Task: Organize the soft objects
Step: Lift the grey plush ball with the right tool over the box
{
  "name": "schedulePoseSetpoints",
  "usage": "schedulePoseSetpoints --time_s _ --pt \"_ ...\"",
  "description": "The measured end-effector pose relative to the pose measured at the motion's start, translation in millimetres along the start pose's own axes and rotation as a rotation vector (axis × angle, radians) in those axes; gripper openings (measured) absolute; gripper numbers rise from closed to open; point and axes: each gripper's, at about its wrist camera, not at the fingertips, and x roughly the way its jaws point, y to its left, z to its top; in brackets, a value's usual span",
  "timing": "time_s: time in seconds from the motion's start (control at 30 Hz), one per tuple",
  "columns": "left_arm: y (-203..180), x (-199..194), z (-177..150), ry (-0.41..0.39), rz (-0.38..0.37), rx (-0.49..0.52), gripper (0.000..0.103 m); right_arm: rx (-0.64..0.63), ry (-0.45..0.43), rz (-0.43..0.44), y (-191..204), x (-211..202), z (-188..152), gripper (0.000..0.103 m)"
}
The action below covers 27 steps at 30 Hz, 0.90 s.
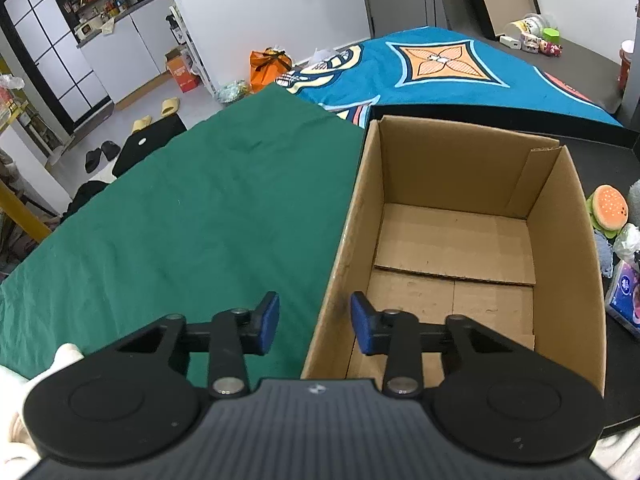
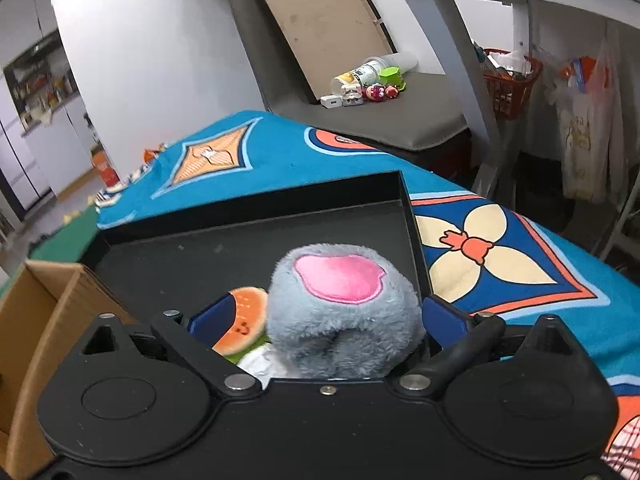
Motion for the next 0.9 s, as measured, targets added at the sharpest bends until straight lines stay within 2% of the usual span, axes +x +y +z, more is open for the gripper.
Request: schedulePoseSetpoints --time_s 0.1,0.17,0.27,0.6,0.9 --pt "-1.0 1.3 -1.4 0.004 -0.010 0.005 0.026 -0.035 -0.002 -0.037 4.0 6.0 -3.8 0.092" --pt "-2.2 0.3 -2.6 0.002 -0.026 0.015 0.019 -0.060 0.008 -0.056 6.9 9.5 -5.9 0.079" --pt "-2.6 -1.7 -4.4 -0.008 -0.039 0.012 0.017 -0.073 0.001 -0.058 9.5 3.8 -6.5 0.070" --pt "5.7 -4.9 -6.8 -0.037 -0.076 -0.037 0.016 -0.087 -0.001 -0.048 18.2 -30.8 -3.6 0.067" --pt "12.5 -4.4 -5.5 -0.039 -0.098 -0.082 0.015 -0.169 -0.043 -0.030 43.5 -65.6 10.5 0.067"
